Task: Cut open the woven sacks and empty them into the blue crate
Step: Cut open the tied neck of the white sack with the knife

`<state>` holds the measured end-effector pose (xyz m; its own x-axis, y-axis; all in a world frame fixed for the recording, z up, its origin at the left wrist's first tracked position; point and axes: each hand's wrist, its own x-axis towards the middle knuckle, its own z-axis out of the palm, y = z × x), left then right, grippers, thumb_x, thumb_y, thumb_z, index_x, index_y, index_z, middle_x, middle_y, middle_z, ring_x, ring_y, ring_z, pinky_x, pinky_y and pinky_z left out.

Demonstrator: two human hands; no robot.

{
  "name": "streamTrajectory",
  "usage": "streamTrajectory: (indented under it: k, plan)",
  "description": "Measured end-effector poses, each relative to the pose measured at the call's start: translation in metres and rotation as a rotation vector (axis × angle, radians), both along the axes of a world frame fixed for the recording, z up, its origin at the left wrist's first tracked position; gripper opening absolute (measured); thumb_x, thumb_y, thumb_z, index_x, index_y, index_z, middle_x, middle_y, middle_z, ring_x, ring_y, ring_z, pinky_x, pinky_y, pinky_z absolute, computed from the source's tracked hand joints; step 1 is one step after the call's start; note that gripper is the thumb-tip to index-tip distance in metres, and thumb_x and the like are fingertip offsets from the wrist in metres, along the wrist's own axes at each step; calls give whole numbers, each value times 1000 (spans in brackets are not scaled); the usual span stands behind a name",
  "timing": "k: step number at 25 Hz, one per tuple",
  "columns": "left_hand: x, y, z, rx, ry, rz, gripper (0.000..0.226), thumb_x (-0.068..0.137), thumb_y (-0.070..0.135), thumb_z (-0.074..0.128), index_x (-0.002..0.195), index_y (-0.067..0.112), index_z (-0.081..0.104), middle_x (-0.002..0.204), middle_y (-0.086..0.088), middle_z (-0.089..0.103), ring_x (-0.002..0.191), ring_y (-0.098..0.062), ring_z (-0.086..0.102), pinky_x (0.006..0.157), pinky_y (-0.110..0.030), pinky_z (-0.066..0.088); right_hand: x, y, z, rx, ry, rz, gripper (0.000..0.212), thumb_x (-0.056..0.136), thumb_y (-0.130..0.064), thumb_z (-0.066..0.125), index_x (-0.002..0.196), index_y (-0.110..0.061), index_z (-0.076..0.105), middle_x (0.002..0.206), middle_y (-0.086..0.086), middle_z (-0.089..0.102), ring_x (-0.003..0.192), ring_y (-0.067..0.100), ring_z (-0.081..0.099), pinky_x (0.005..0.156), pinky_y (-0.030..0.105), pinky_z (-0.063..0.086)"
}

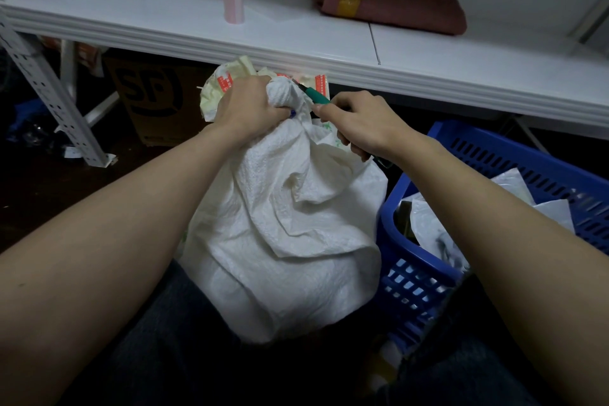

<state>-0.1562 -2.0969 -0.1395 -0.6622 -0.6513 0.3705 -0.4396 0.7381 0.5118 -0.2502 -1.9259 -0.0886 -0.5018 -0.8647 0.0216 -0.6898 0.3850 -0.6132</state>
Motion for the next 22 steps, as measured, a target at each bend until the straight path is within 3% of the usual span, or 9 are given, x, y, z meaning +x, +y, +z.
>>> streamTrajectory:
  k: [5, 13, 17, 22]
  plan:
    - [1, -1, 1, -2, -8, -9, 31, 74, 38, 71, 89, 12, 64, 90, -10, 65, 84, -27, 57, 64, -30, 35, -2, -1, -1, 17, 94, 30, 35, 89, -47, 51, 97, -15, 62, 67, 2, 56, 54, 19, 53, 46, 26, 42]
    - [2, 1, 2, 7, 6, -19, 32, 74, 37, 72, 89, 11, 64, 87, -6, 64, 84, -25, 58, 67, -34, 43, -9, -4, -6, 31, 181, 21, 37, 88, -51, 51, 99, -19, 64, 69, 0, 57, 65, 23, 60, 58, 37, 52]
    - [1, 0, 1, 11, 0, -19, 32, 74, 38, 71, 93, 12, 65, 92, -7, 66, 87, -26, 58, 67, -31, 40, -9, -6, -6, 33, 273, 9, 37, 88, -55, 49, 98, -22, 62, 67, -3, 55, 61, 18, 54, 57, 30, 42]
    - [0, -3, 0, 30, -6, -15, 33, 74, 39, 71, 94, 13, 65, 92, -7, 65, 83, -22, 56, 67, -30, 38, -10, -5, -5, 47, 273, -2, 38, 87, -53, 49, 101, -21, 62, 69, -3, 55, 59, 17, 54, 60, 33, 50]
